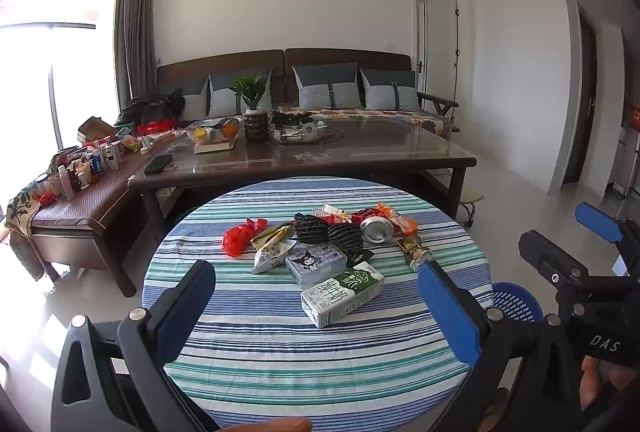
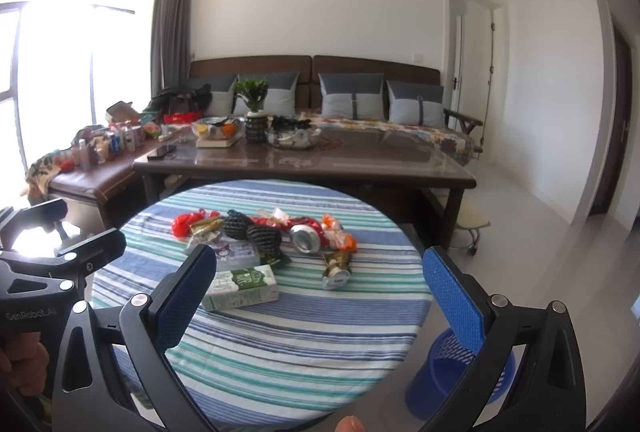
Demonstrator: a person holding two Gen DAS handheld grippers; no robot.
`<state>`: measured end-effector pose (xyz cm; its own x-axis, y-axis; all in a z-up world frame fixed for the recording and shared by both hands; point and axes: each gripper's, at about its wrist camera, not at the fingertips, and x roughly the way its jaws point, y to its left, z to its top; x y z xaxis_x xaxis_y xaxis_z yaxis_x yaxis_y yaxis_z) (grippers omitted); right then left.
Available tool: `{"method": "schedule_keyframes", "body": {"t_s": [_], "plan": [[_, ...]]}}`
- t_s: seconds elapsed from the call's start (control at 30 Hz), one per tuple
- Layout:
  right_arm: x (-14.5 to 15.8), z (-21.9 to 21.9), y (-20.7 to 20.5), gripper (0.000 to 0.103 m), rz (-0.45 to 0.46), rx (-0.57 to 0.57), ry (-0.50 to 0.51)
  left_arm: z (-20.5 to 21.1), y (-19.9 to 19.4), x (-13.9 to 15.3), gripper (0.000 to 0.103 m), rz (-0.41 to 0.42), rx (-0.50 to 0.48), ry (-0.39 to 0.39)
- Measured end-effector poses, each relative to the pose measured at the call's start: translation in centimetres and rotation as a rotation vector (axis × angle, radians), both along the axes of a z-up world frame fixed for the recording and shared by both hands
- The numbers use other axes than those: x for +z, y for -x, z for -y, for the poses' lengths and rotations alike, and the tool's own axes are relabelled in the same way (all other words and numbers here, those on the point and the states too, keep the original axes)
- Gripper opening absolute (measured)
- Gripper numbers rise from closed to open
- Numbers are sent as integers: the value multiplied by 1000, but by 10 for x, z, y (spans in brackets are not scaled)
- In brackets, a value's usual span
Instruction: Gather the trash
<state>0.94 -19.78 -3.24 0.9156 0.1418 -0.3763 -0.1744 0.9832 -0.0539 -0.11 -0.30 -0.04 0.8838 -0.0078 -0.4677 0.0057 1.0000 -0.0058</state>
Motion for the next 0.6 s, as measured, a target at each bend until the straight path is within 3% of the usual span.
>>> {"method": "schedule_keyframes", "body": {"t_s": [0.6], "plan": [[5, 5, 4, 103, 8, 6, 0, 3, -1, 0, 103, 1, -1, -5]]}}
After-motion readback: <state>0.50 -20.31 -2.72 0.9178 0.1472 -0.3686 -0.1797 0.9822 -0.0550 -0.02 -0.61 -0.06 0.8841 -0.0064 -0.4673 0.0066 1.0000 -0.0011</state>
